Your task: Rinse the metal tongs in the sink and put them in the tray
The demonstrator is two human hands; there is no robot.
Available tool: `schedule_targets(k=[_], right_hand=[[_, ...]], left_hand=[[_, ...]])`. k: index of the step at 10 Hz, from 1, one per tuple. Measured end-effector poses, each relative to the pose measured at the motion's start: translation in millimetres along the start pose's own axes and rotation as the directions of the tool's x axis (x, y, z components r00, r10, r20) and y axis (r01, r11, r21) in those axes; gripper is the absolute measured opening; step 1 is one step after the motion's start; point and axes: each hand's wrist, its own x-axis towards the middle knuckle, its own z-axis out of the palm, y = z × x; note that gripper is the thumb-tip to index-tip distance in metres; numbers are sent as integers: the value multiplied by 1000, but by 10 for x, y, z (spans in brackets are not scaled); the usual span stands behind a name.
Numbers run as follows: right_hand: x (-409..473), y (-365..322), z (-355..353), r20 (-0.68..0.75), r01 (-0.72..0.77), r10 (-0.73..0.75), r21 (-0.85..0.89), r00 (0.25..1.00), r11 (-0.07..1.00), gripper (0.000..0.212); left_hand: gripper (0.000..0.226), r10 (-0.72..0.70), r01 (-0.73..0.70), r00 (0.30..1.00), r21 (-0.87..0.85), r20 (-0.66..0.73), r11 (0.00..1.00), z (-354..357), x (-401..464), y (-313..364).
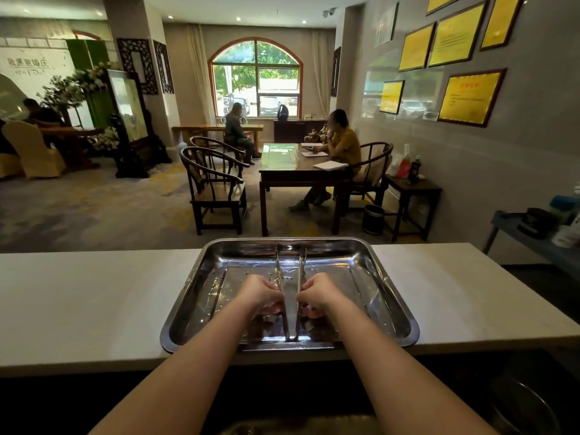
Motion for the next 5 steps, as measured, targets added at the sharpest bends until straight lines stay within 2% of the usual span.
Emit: schedule_targets(k=[1, 2, 3, 4, 5], right_hand=[[4, -12, 3, -1, -1, 1, -39, 1000, 999, 7], [-42, -45, -15, -37, 43, -50, -178, 998, 983, 9], [-122, -173, -148, -73, 127, -169, -395, 983, 910, 17], [-258, -356, -307, 102, 181, -152, -423, 983, 888, 22], [-336, -486, -395, 234, 186, -90, -432, 968, 882, 28]], left_hand=[[5, 11, -11, 1000, 14, 8, 1000, 1, -6, -29], [13, 47, -47, 999, 167, 1, 985, -52, -8, 12], [18, 151, -165, 986, 397, 68, 903, -260, -38, 201], [42, -27, -207, 942, 643, 334, 738, -467, -142, 415], [50, -298, -151, 857, 756, 422, 637, -561, -239, 527]])
